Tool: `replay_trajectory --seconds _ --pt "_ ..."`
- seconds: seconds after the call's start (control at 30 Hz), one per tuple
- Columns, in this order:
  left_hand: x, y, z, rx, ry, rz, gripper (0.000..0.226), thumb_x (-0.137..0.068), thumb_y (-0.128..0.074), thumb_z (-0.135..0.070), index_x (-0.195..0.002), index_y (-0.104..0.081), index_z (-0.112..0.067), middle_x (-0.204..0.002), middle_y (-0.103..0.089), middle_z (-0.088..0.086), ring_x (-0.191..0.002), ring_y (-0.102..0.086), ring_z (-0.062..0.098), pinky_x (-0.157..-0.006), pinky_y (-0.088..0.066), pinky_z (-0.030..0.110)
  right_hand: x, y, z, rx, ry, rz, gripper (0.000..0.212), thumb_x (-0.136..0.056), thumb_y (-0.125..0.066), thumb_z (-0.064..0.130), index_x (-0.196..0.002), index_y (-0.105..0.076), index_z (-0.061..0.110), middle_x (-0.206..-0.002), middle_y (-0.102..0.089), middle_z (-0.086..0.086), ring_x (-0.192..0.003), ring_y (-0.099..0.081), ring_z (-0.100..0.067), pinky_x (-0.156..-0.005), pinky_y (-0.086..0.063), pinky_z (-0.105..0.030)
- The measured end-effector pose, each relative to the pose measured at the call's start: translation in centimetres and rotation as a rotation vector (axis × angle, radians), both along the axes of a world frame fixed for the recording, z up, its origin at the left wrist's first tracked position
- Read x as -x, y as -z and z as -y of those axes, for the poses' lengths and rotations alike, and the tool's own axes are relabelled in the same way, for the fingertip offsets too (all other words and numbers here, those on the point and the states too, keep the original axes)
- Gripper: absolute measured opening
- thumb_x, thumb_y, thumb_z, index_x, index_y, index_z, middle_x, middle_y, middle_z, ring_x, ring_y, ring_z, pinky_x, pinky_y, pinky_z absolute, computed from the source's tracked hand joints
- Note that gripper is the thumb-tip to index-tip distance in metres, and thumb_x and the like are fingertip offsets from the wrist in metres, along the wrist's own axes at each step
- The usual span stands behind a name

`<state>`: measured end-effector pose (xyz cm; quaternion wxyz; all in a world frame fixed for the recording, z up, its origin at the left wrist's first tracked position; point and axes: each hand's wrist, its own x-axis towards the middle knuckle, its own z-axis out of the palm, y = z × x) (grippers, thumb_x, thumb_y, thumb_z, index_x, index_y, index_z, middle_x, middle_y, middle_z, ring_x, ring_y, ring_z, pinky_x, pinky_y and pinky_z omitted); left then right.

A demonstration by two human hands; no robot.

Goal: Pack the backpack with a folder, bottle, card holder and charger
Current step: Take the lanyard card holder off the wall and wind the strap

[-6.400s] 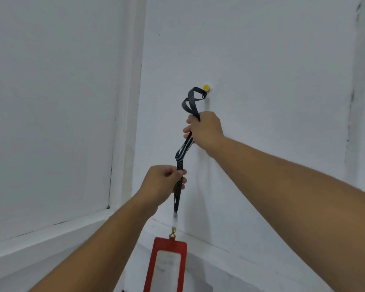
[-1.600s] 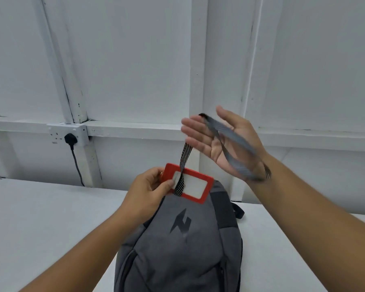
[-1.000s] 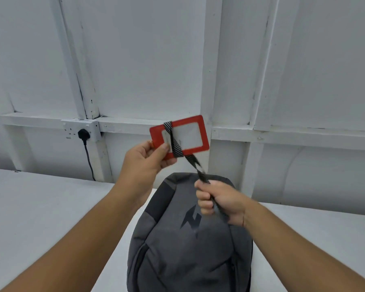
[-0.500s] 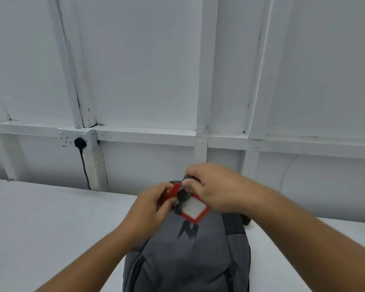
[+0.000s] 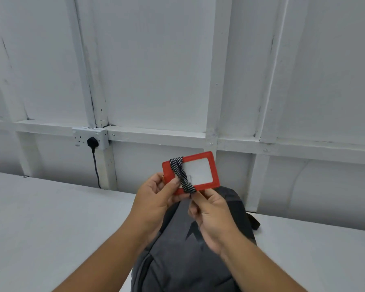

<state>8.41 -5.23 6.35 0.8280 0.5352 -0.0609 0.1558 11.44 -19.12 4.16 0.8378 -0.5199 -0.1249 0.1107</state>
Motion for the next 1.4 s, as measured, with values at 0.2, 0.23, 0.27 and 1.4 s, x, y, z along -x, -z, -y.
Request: replay_trajectory --seconds 0.2,0.23,0.27,1.4 --pt "-1.2 1.6 1.2 -0.217 -0.322 0.036 0.012 -0.097 -0.068 -0.019 -0.108 -0.066 -0.021 -0.102 -0.079 -0.005 -0.098 -0.076 0.014 -0.079 -0.061 0.024 1.2 0.6 -1.1 -0.226 0.154 -0.172 0.017 -0.088 -0.071 0.006 -0.104 -0.072 0.004 -0.093 -0.077 -0.012 -0.076 -0.072 -0.015 -0.070 -0.060 -0.024" --pt "-1.2 1.9 1.2 -0.291 -0.374 0.075 0.012 -0.096 -0.068 -0.020 -0.106 -0.065 -0.025 -0.101 -0.078 -0.009 -0.097 -0.075 0.010 -0.079 -0.061 0.022 1.2 0.5 -0.9 -0.255 0.145 -0.196 0.017 -0.090 -0.069 0.005 -0.107 -0.072 0.003 -0.098 -0.077 -0.014 -0.083 -0.074 -0.018 -0.072 -0.061 -0.025" --pt "-1.1 2.2 1.2 -0.386 -0.425 0.121 0.014 -0.096 -0.068 -0.020 -0.105 -0.063 -0.030 -0.100 -0.076 -0.013 -0.095 -0.074 0.007 -0.079 -0.060 0.020 1.2 0.4 -0.7 -0.281 0.132 -0.215 0.018 -0.092 -0.067 0.004 -0.109 -0.071 0.002 -0.102 -0.077 -0.016 -0.089 -0.076 -0.021 -0.074 -0.061 -0.027" --pt "1.2 4.3 -1.9 -0.528 -0.014 -0.318 0.008 -0.087 -0.079 -0.017 -0.094 -0.081 -0.016 -0.089 -0.081 0.004 -0.082 -0.079 0.015 -0.066 -0.058 0.018 0.3 4.4 2.7 0.618 -0.009 0.203 0.047 -0.086 -0.076 0.038 -0.127 -0.052 0.033 -0.110 -0.074 0.012 -0.100 -0.072 -0.007 -0.086 -0.060 -0.030"
